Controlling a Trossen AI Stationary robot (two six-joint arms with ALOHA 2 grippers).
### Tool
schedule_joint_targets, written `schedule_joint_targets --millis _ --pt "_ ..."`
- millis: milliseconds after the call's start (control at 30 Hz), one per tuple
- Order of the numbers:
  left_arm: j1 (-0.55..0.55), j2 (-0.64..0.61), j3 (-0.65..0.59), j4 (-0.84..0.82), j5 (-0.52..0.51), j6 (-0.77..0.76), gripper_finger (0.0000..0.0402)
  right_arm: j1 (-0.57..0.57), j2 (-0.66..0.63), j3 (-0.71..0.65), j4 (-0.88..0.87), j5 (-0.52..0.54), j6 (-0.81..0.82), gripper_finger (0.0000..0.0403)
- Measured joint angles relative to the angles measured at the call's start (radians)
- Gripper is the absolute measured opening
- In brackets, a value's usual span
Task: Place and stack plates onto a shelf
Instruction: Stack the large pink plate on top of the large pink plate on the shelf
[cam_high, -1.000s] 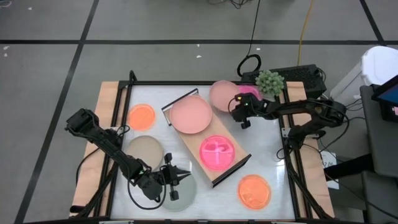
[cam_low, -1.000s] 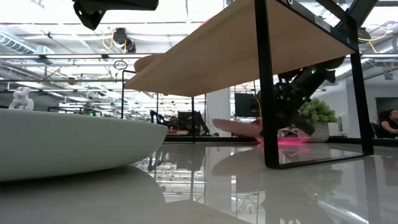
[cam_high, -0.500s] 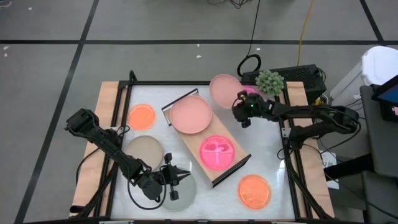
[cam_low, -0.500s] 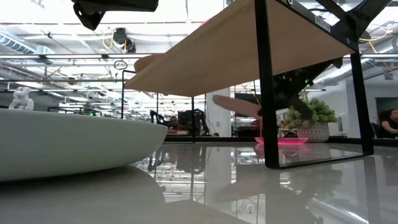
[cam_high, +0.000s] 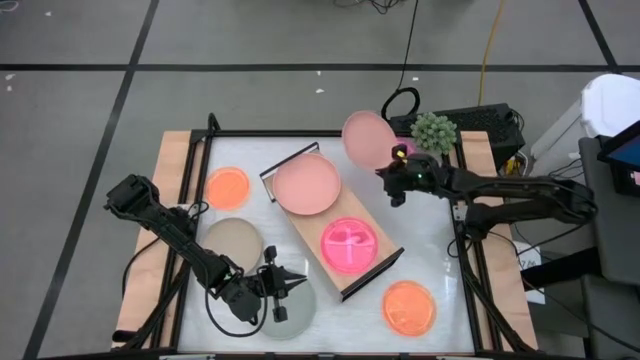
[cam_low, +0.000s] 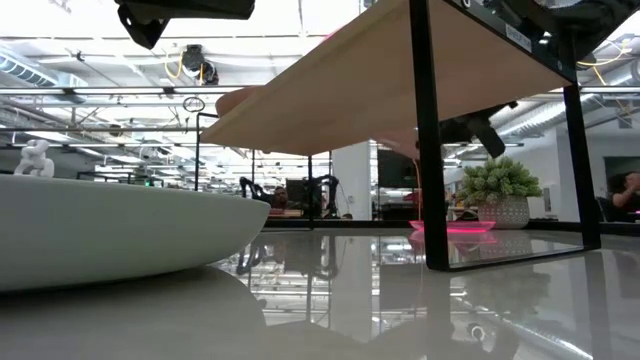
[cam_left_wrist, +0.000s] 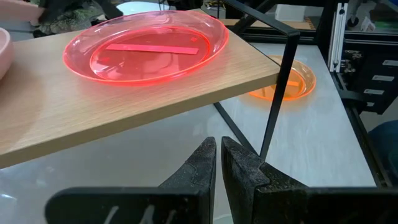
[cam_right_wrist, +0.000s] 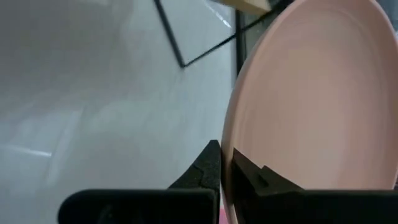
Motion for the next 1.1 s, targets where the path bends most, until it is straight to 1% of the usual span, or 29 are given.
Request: schedule_joint_targets --millis 100,133,300,367,500,633,800,867,967,1100 --pt "0.0 0.0 0.0 0.0 0.0 0.0 0.0033 0.027 -0.022 0.0 -0.003 0.101 0.001 0.0" --pt "0.0 0.0 0.0 -0.001 0.0 0.0 0.0033 0.034 -0.03 0.0 -0.009 0.113 0.001 0.0" --pt "0.0 0.0 0.0 -0.001 0.0 0.0 0.0033 0.085 -0.068 0.003 -0.013 0.117 0.014 0.0" --pt "0.0 0.0 0.0 -0.004 0.0 0.0 0.0033 0.111 -0.076 0.019 -0.028 0.144 0.027 0.0" --pt "0.0 0.0 0.0 -0.004 0.0 0.0 0.0033 0.171 -0.081 0.088 -0.074 0.185 0.053 0.0" --pt "0.0 0.0 0.0 -0.005 0.0 0.003 0.0033 0.218 -0.076 0.169 -0.151 0.192 0.059 0.0" --pt "0.0 0.0 0.0 -0.005 0.0 0.003 0.0033 0.273 -0.04 0.268 -0.239 0.195 0.099 0.0" --pt "0.0 0.0 0.0 -0.005 0.0 0.002 0.0033 0.3 -0.012 0.308 -0.269 0.197 0.11 0.0" --pt "0.0 0.0 0.0 -0.006 0.0 -0.001 0.0033 0.34 0.039 0.367 -0.292 0.243 0.112 0.0" --pt "0.0 0.0 0.0 -0.008 0.0 -0.023 0.0033 0.373 0.107 0.452 -0.354 0.25 0.129 0.0"
